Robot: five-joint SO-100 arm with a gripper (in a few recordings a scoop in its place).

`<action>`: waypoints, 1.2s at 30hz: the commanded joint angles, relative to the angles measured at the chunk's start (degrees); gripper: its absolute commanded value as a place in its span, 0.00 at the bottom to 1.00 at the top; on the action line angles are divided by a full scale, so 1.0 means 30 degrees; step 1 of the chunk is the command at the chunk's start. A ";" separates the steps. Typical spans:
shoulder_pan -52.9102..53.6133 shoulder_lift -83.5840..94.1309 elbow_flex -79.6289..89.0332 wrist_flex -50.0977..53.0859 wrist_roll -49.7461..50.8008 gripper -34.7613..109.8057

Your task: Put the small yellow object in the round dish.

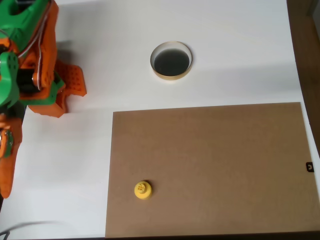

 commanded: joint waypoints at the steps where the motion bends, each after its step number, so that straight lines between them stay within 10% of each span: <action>1: -0.0146 -0.4980 -0.4248 0.0059 0.0059 0.35; 36: -0.7559 -1.4766 -1.1748 0.4717 -0.1260 0.39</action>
